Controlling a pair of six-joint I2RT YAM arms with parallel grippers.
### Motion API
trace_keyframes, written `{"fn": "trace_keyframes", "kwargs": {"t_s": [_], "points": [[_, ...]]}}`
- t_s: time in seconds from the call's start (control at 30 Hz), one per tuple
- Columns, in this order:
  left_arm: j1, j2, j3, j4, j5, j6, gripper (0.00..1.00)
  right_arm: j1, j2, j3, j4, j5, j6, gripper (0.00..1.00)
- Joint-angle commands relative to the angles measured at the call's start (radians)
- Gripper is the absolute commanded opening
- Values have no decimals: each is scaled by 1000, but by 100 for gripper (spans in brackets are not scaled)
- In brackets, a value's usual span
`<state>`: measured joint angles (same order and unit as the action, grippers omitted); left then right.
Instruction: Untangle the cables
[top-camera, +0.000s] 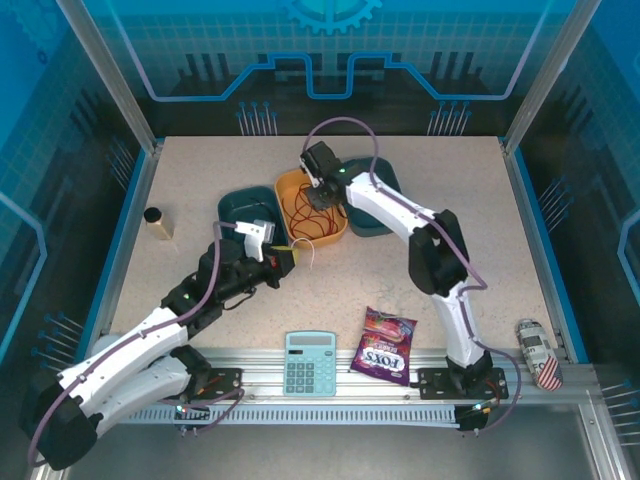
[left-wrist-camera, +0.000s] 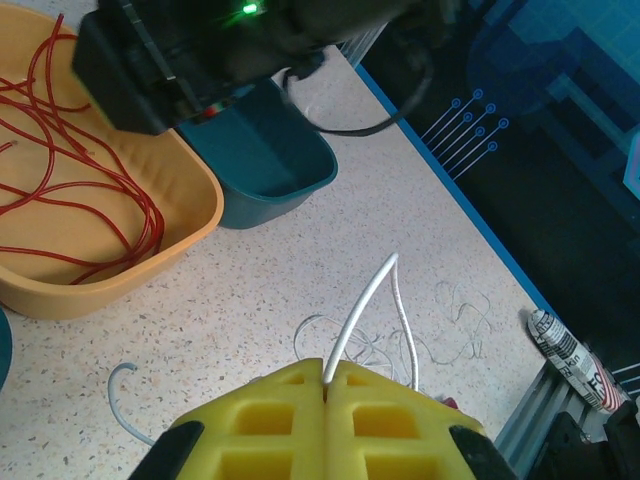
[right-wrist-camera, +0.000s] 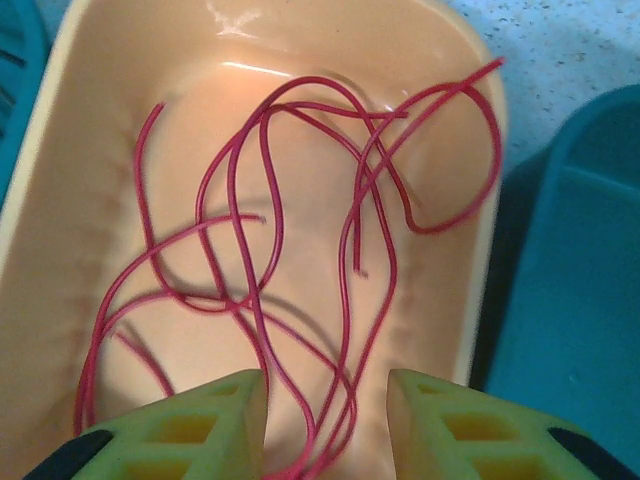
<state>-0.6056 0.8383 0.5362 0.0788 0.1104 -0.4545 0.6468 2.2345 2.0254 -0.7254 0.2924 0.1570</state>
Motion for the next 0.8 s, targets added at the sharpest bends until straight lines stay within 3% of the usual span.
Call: {"fn": "trace_keyframes", "kwargs": {"t_s": [0.0, 0.13, 0.33, 0.77], "points": [[7, -30, -2, -5, 5, -26, 0, 11, 79, 114, -72, 34, 20, 39], [8, -45, -8, -18, -4, -24, 0, 10, 154, 177, -99, 24, 15, 39], [9, -50, 2, -21, -9, -12, 0, -3, 172, 182, -102, -108, 24, 41], [9, -50, 11, -20, -7, -13, 0, -32, 231, 183, -109, -180, 51, 43]]}}
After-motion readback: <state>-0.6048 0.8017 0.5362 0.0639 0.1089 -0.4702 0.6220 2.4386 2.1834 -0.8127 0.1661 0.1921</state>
